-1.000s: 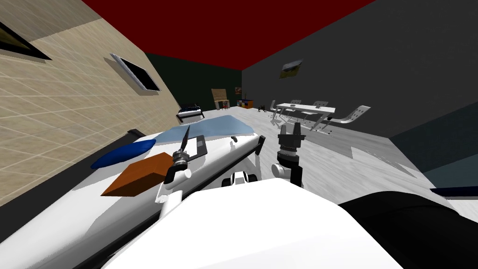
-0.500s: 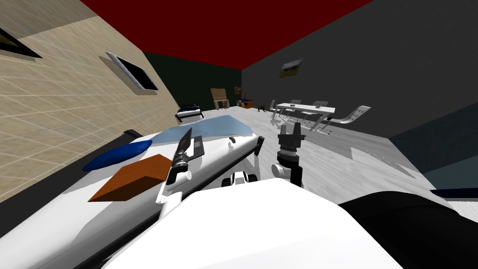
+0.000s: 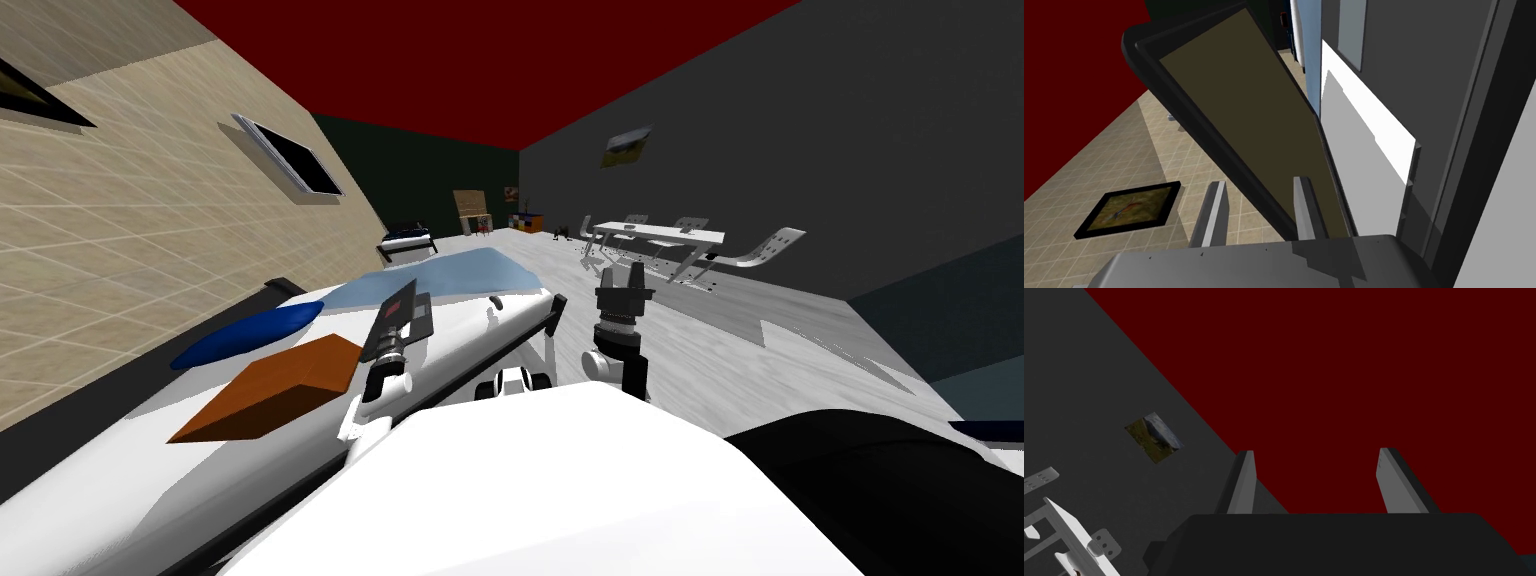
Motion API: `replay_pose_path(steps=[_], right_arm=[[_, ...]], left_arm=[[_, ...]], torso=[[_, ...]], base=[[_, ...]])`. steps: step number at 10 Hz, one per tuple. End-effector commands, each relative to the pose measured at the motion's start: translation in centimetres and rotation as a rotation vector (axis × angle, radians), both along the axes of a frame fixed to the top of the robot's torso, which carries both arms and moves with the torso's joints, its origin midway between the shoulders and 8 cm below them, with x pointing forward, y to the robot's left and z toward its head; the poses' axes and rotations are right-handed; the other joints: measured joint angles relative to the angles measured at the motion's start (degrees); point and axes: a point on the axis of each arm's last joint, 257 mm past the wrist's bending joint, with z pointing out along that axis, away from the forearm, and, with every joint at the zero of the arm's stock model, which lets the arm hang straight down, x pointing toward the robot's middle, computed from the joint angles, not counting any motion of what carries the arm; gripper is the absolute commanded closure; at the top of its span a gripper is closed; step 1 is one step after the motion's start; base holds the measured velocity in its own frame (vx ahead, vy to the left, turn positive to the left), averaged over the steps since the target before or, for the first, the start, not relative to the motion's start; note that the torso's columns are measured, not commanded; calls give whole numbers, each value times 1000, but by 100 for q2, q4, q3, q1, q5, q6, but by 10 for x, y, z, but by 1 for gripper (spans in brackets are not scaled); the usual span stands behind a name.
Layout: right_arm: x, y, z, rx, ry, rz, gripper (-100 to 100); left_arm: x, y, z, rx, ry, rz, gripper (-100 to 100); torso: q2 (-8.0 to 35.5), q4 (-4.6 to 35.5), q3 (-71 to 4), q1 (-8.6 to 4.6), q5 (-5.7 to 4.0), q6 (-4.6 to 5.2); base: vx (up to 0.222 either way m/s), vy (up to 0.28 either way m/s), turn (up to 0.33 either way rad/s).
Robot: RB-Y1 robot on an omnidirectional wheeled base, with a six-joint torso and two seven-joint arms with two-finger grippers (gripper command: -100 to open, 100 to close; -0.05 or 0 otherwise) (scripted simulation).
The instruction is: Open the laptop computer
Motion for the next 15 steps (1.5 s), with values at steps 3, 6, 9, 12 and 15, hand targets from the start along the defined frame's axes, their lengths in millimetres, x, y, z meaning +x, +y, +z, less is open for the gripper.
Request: replay_pose_path(steps=[3,6,9,12,15], right_arm=[[0,0,0,0,0,0,0],[0,0,0,0,0,0,0],[0,0,0,0,0,0,0],[0,0,0,0,0,0,0],[0,0,0,0,0,0,0]], left_arm=[[2,14,26,-3,0,11,-100],[2,20,42,-4,0,17,-100],[0,22,47,-7,5,20,-100],[-1,23,44,-13,12,22,0],[0,23,44,-12,11,22,0]], torso=[[14,6,9,13,3,-5],[2,5,1,-7,-5,2],[7,6,4,-4,-4,-3],[1,0,2,6,5,-2],[-7,-8,-2,14,14,-1]], base=[[-24,-13,-25],[-16,-10,-18],[-8,-12,-15],[0,0,0],[0,0,0]])
